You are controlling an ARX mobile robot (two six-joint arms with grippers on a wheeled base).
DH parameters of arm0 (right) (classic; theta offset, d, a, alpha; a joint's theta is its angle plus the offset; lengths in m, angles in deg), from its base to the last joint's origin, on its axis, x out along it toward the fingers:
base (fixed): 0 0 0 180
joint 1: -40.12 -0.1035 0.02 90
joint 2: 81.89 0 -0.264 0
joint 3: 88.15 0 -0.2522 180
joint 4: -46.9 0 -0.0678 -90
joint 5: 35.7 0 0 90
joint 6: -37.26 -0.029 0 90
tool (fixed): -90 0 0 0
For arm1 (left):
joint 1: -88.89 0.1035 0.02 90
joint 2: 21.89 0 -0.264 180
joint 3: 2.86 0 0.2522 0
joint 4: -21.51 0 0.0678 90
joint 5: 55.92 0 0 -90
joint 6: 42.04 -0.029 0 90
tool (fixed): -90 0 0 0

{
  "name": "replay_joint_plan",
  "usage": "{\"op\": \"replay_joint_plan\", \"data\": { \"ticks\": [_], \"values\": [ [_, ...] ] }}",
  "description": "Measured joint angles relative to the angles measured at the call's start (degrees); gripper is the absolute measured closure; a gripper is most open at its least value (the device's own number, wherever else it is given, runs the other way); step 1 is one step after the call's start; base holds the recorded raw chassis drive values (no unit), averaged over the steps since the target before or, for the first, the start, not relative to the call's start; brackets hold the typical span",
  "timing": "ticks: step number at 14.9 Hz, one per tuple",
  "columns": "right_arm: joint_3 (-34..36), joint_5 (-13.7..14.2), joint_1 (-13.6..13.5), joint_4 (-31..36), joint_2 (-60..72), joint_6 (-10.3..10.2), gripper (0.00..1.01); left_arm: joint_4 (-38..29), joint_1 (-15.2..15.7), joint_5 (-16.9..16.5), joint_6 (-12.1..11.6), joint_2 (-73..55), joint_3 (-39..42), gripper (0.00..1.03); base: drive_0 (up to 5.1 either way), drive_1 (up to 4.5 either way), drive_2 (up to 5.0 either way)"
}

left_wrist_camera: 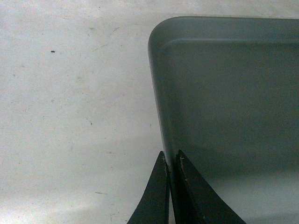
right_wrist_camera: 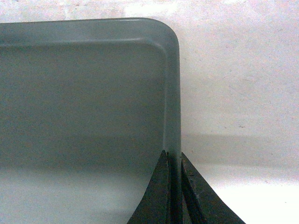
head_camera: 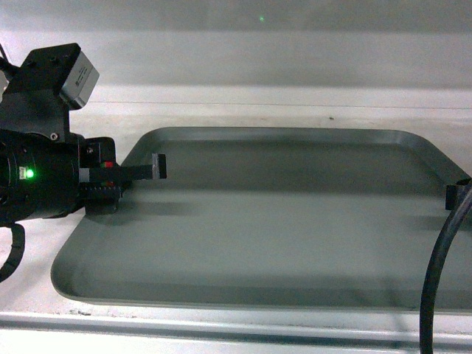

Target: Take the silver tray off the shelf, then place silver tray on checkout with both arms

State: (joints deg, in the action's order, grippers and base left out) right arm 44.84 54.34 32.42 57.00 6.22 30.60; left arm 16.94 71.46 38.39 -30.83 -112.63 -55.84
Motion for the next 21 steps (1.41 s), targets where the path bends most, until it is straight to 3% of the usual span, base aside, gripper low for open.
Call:
{"op": "replay_joint_plan", "data": {
  "ticks": [8,11,15,16,21],
  "values": [
    [-0.4,0.5,-0.2,-2.0,-0.7,-0.4,0.98,-0.2,-0.2,0.2,-0.1,0.0,0.0,0.99,0.0,0.00,0.0],
    [-0.8,0.9,-0.2,-3.4,-1.2,-0.3,0.98,0.6,-0.3,0.2,-1.2,0.3,-0.1,1.00,0.0,0.00,0.0],
    [-6.9,2.1,-0.2,-17.5,-8.5,0.2,0.98,13.4,-1.0,1.9,-6.6,9.4,-5.1,1.00,0.0,0.00,0.0],
    [-8.5,2.1,-0.2,-22.2,-11.1,1.4,0.98,17.0,-1.4,2.1,-6.8,11.3,-5.9,1.00,0.0,0.00,0.0],
    [-10.2,2.0,-0.1,-25.1,-13.2,2.3,0.98,19.5,-1.9,2.1,-7.2,12.9,-7.0,0.99,0.0,0.00,0.0]
  ]
}}
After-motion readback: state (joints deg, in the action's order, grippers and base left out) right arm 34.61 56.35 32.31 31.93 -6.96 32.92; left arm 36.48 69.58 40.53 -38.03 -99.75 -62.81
